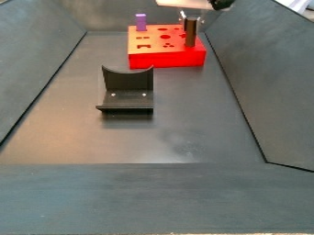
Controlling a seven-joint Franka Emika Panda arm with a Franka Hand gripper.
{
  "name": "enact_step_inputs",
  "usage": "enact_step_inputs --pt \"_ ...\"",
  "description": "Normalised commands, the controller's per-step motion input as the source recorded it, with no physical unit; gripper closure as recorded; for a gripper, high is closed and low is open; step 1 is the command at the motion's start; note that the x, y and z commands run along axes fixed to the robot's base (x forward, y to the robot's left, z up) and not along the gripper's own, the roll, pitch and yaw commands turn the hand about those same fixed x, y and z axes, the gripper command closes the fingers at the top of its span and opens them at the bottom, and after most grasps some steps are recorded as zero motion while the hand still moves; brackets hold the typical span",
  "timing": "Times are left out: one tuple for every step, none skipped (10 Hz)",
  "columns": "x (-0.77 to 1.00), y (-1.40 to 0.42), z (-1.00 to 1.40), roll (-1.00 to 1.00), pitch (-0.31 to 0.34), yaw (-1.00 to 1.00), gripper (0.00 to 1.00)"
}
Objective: Pick up the hexagon object. Move up. Place the hexagon object on the fixture. Regrasp the hexagon object. Move to above the board. Insert the hexagon object.
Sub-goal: Insert the hexagon object.
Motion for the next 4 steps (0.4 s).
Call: enact_step_inputs --pt "-0.09 0.00 0.00 0.00 -0.084 0.00 1.00" --pt "-0.02 0.00 0.00 0.00 -0.037 0.00 1.00" --pt "0.00 0.00 0.00 0.00 -0.007 0.00 1.00" --pt "0.00 0.00 0.00 0.00 0.000 0.00 1.00"
